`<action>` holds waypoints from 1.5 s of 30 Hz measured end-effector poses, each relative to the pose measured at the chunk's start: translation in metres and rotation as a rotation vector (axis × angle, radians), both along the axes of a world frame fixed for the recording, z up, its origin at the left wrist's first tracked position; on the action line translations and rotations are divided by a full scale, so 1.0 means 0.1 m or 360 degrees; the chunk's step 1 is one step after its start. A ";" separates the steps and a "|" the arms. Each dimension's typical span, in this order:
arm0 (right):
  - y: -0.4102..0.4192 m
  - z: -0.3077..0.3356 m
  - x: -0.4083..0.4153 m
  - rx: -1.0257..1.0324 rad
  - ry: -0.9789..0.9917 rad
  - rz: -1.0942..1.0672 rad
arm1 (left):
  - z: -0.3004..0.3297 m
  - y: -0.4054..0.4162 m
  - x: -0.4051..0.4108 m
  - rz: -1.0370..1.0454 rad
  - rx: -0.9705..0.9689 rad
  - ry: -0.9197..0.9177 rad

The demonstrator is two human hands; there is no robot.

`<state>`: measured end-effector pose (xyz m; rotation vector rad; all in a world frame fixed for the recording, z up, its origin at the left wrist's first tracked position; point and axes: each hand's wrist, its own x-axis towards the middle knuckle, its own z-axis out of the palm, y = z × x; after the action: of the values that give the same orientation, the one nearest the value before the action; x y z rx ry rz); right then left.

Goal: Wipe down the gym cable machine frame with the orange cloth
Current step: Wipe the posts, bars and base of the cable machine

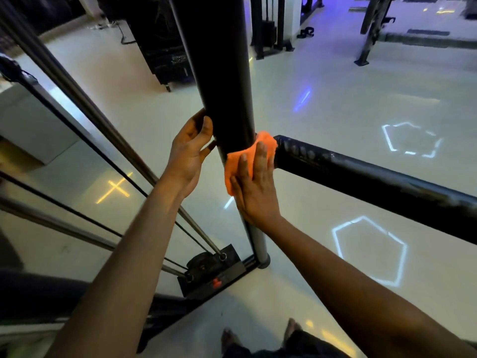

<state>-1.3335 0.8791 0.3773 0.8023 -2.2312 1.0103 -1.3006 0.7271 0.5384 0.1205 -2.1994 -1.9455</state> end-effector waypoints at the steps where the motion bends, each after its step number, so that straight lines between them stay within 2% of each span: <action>1: 0.06 -0.15 0.03 0.0053 -0.0035 0.0033 | -0.06 0.02 0.01 0.0033 0.0015 -0.0016; 3: 0.12 -0.27 0.04 0.0085 -0.0069 0.0100 | -0.17 0.07 0.03 0.0094 0.0034 -0.0055; 10: -0.08 0.15 -0.12 -0.0197 0.0048 0.0077 | -0.44 0.15 0.05 0.0081 0.0034 -0.0149; 13: 0.00 -0.28 -0.07 -0.0051 0.0065 0.0134 | -0.52 0.16 0.06 0.0068 0.0042 -0.0150; 16: 0.16 -0.87 0.02 0.0124 -0.0089 0.0171 | -0.68 0.13 0.03 0.0080 0.0073 -0.0136; 19: 0.10 -0.84 0.06 0.0070 -0.0146 0.0131 | -0.88 0.10 0.01 0.0085 0.0071 -0.0147; 23: -0.13 -0.52 -0.06 -0.0156 0.0042 0.0038 | -1.09 0.04 -0.01 0.0055 0.0073 -0.0135; 25: -0.12 -0.69 -0.07 -0.0124 0.0067 0.0019 | -1.17 0.03 -0.03 0.0052 0.0062 -0.0125; 28: 0.04 -1.33 0.09 0.0134 -0.0042 0.0042 | -1.29 0.02 -0.04 0.0066 0.0132 -0.0114; 30: 0.07 -1.50 0.12 0.0195 -0.0089 0.0062 | -1.35 0.02 -0.06 0.0050 0.0127 -0.0116; 35: -0.09 -1.34 -0.17 -0.0153 0.0198 0.0074 | -1.71 0.03 -0.06 0.0041 0.0194 -0.0007; 41: 0.09 -2.60 -0.08 -0.0088 0.0250 0.0218 | -2.33 0.02 -0.06 -0.0008 0.0238 0.0204; 45: -0.02 -2.33 -0.18 -0.0193 0.0388 0.0170 | -2.82 -0.02 0.03 -0.0082 0.0225 0.0199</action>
<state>-1.3516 0.8770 0.1444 0.9445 -1.9202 1.0273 -1.2973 0.7248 0.2561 -0.0366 -2.0059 -2.0750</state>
